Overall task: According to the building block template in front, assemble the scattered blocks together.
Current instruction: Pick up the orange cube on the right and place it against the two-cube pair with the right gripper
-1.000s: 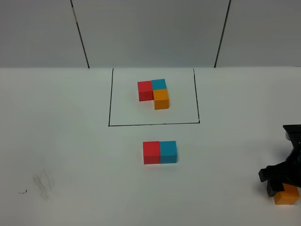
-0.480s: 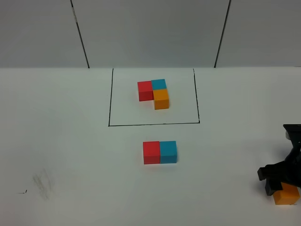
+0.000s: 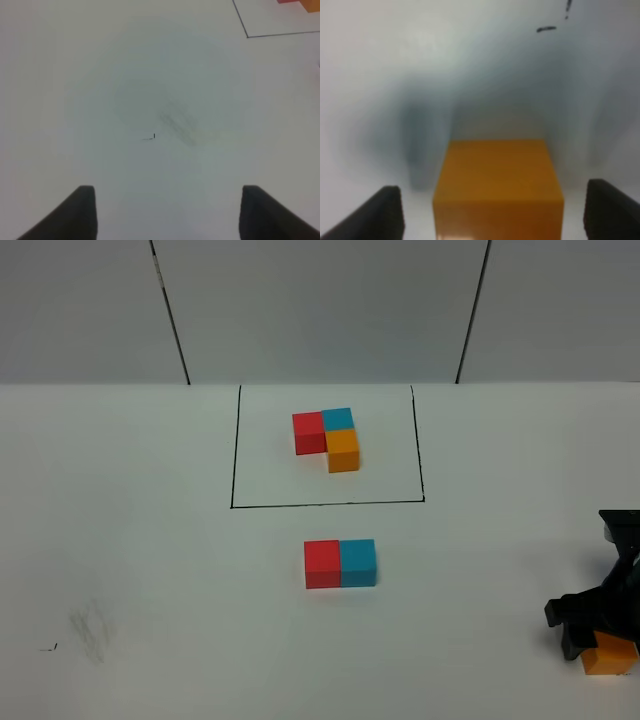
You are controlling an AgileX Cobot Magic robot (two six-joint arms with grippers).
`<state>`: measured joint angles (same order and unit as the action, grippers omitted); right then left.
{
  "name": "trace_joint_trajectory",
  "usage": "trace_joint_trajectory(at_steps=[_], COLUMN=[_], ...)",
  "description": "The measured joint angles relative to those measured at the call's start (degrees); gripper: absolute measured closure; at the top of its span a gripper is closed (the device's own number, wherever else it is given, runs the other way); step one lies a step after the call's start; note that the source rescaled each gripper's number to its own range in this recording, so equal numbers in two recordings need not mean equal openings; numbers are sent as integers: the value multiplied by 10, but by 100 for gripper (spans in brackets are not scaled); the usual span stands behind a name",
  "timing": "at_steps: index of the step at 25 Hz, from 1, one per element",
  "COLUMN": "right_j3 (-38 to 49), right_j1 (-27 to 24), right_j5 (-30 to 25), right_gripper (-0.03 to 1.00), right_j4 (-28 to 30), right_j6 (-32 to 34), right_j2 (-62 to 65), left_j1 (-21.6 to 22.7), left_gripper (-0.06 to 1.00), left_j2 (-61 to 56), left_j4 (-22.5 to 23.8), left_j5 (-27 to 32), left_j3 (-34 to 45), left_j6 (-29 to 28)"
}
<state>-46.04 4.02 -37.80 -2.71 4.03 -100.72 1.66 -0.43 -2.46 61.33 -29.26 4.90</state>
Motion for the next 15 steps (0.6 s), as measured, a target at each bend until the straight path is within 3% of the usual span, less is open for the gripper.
trace_joint_trajectory(at_steps=[4,7,13,15], right_j3=[0,0,0,0], right_j1=[0,0,0,0], right_j5=[0,0,1,1], right_gripper=[46,53,91,96], right_j4=[0,0,0,0], right_j6=[2,2,2,2], right_j2=[-9,-9,-9,-9], left_j1=[0,0,0,0], left_gripper=[40,40,40,40], left_j2=[0,0,0,0], left_j4=[0,0,0,0], left_j5=[0,0,0,0], left_j3=[0,0,0,0], left_j6=[0,0,0,0])
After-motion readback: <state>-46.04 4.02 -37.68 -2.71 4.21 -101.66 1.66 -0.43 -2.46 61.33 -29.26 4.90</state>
